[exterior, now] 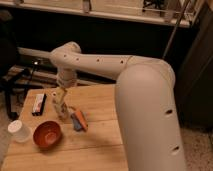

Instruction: Move the arm in a circular motion

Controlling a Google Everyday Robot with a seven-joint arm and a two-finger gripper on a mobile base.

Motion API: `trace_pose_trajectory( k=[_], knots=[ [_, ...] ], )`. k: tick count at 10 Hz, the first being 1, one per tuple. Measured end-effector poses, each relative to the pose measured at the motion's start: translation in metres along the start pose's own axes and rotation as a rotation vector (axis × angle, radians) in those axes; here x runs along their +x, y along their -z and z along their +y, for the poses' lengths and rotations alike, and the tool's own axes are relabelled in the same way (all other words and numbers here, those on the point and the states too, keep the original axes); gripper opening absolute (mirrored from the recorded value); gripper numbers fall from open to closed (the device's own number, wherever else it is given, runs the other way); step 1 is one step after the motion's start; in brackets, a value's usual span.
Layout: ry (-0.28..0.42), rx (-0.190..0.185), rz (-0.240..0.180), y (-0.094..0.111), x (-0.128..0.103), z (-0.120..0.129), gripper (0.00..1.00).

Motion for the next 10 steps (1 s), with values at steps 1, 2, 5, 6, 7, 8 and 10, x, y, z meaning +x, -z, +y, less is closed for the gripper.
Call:
trace_pose_trajectory(
  k=[1, 2, 5, 6, 7, 8, 10],
  knots=[
    [-0.045, 0.034, -0.011, 0.001, 0.005, -0.033, 0.8],
    [-0.125, 0.066, -0.025, 0.002, 0.018, -0.074, 0.8],
    [-0.336, 0.101, -0.011, -0.003, 0.082, -0.136, 0.8],
    [-0.417, 0.114, 0.015, -0.001, 0.119, -0.145, 0.8],
    [-0.464, 0.122, 0.043, 0.002, 0.146, -0.145, 0.8],
    [-0.497, 0.13, 0.074, 0.005, 0.17, -0.142, 0.8],
    [-0.547, 0.143, 0.153, 0.02, 0.222, -0.113, 0.8]
  ],
)
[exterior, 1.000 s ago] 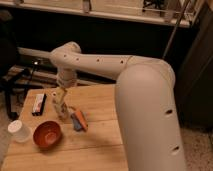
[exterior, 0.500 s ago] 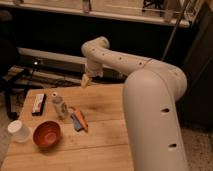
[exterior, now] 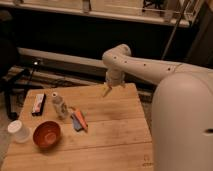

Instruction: Move the arm in a circular motion

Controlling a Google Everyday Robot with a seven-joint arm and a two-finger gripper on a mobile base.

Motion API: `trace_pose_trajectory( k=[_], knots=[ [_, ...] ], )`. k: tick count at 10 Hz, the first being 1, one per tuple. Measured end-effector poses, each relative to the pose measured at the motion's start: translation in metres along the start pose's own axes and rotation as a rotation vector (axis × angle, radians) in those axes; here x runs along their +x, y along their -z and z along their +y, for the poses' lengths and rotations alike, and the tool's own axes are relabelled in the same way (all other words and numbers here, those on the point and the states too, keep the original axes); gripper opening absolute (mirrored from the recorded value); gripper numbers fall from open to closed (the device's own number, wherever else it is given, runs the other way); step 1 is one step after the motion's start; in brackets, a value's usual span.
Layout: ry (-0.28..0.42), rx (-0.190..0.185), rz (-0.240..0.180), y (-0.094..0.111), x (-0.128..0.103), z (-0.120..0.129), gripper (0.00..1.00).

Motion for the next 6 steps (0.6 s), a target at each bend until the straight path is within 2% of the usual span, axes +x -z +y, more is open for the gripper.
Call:
trace_pose_trajectory(
  k=[1, 3, 4, 5, 6],
  knots=[
    [0.002, 0.006, 0.03, 0.004, 0.02, 0.006, 0.8],
    [0.088, -0.014, 0.098, 0.017, 0.055, 0.053, 0.8],
    [0.133, -0.034, 0.11, 0.023, 0.059, 0.075, 0.8],
    [0.197, -0.074, 0.107, 0.031, 0.059, 0.105, 0.8],
    [0.26, -0.125, 0.082, 0.041, 0.053, 0.138, 0.8]
  ],
)
